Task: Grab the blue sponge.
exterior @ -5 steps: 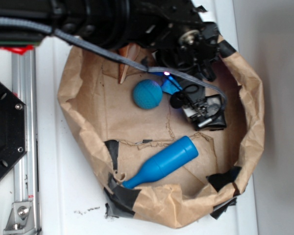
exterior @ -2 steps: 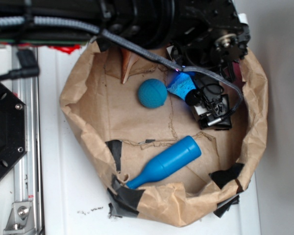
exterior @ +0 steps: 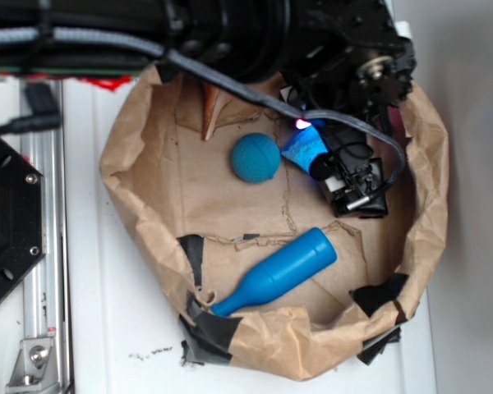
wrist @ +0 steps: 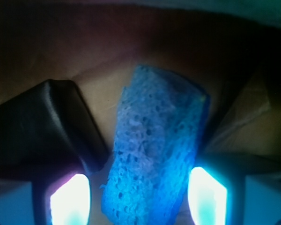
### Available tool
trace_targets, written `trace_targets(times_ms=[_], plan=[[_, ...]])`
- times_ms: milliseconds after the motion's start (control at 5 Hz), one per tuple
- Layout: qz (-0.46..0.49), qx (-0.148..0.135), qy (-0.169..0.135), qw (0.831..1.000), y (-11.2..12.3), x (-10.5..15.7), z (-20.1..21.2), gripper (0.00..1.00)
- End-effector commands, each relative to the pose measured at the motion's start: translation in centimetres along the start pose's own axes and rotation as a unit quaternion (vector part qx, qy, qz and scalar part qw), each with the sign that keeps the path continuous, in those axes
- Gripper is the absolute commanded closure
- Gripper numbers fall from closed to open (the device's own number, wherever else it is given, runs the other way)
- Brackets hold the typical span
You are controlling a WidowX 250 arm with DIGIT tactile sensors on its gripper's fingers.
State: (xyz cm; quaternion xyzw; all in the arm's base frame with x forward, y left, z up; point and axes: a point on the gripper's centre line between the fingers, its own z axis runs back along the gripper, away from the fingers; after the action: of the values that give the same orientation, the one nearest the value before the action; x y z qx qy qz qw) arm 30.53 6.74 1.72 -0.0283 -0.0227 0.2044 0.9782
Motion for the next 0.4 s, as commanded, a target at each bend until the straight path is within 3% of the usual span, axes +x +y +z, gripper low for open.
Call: trace_targets(times_ms=[0,200], plan=[[-0.056,-0.003,-0.026,0.998,-0.7,-2.3,0.8,1.00],[-0.127,0.023,-0.044,0.991,-2.3,-5.0,3.8,1.00]])
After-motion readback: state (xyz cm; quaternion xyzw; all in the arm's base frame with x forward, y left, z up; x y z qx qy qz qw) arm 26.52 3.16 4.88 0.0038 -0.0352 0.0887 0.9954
